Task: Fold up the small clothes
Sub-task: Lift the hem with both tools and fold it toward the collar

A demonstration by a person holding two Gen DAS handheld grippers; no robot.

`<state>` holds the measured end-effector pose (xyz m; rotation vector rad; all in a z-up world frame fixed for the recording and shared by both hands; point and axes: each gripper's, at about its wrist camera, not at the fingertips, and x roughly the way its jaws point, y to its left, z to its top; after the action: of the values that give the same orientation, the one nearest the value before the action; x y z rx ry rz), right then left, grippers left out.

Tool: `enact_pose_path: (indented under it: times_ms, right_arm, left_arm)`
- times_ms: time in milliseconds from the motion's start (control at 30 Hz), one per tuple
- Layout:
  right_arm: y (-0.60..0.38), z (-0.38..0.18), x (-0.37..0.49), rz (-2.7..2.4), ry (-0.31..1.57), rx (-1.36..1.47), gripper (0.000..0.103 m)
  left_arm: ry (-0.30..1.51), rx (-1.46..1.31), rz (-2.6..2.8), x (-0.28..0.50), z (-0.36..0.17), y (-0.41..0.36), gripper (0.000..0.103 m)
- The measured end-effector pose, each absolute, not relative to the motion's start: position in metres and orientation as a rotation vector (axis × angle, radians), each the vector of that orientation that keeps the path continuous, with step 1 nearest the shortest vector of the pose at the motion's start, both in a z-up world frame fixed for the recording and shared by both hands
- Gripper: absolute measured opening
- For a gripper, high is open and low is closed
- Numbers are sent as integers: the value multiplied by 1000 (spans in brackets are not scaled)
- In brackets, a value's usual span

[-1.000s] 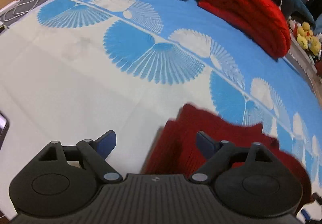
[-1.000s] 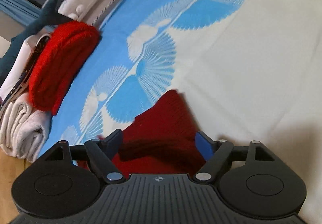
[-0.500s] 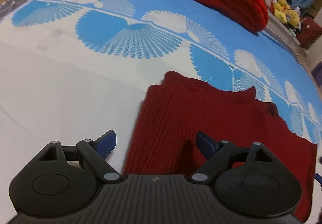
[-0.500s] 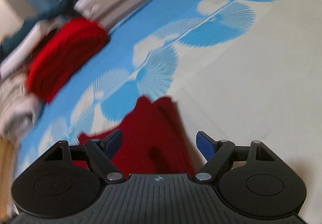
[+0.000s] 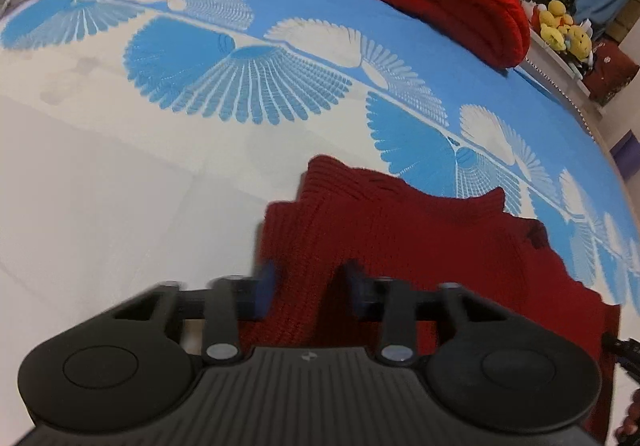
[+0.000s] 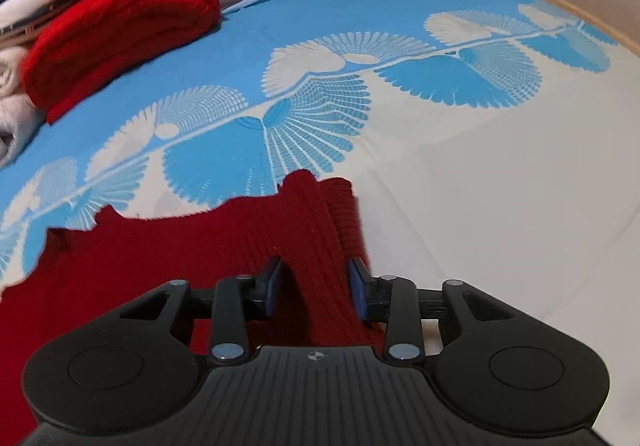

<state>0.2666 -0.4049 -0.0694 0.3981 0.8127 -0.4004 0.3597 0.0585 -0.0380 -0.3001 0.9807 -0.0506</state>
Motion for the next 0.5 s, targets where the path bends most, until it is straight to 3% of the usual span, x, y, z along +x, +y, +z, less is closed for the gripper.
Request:
enact_pose_path:
  times_ms: [67, 500]
  right_arm:
    - [-405, -62, 262, -412, 790, 411, 13]
    - [-386, 5, 223, -403, 551, 388, 11]
  left_arm:
    - [949, -294, -52, 356, -31, 58, 13]
    - [690, -284, -95, 323, 37, 48, 11]
